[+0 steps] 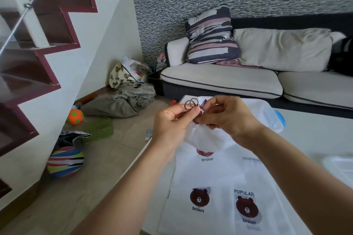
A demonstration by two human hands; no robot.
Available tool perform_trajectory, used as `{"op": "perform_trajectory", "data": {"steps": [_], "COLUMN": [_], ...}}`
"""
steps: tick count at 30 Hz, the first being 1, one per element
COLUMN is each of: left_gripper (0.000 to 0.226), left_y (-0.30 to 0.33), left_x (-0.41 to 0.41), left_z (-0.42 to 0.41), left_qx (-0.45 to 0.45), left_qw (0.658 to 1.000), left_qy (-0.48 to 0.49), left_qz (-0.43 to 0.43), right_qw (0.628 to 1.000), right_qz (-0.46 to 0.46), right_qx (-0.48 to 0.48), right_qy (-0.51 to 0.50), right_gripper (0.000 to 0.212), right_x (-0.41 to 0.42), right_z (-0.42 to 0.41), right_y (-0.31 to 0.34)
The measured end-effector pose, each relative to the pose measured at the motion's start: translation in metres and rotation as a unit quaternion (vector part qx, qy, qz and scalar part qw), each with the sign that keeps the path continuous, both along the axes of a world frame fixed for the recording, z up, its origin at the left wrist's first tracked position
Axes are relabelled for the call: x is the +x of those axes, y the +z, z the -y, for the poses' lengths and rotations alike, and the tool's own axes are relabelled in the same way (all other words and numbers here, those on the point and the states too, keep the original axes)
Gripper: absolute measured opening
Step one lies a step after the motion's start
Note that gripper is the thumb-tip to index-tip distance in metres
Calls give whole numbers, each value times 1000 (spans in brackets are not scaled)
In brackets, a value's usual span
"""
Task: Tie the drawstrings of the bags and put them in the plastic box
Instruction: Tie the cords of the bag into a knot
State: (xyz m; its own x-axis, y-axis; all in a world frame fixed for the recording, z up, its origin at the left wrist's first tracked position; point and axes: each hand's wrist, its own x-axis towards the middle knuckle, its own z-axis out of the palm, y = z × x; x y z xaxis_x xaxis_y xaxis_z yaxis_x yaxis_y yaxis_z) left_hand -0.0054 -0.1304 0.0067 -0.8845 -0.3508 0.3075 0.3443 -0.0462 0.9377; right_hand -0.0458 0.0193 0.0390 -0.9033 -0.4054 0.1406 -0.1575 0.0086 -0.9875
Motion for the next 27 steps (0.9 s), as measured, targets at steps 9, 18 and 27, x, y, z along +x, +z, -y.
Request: {"op": "perform_trajectory", "data": {"steps": [9,18,27], "left_gripper": [9,12,16], "left_y": [-2,-1,-6], "left_x": [0,-1,-5], "left_z": [3,-1,2], "left_qx": [-63,39,21], "left_qw": [998,999,1000], "left_qy": [-10,-31,-12], "left_qz": [-22,-4,20], "right_qw": [998,957,991], "right_qz": [-39,241,103], "right_qx": [41,-117,63], "right_qy": [-7,115,57], "right_gripper": [24,35,28], "right_x": [6,-4,-13], "right_z": [11,-4,-26], "right_y": [-6,-11,4]}}
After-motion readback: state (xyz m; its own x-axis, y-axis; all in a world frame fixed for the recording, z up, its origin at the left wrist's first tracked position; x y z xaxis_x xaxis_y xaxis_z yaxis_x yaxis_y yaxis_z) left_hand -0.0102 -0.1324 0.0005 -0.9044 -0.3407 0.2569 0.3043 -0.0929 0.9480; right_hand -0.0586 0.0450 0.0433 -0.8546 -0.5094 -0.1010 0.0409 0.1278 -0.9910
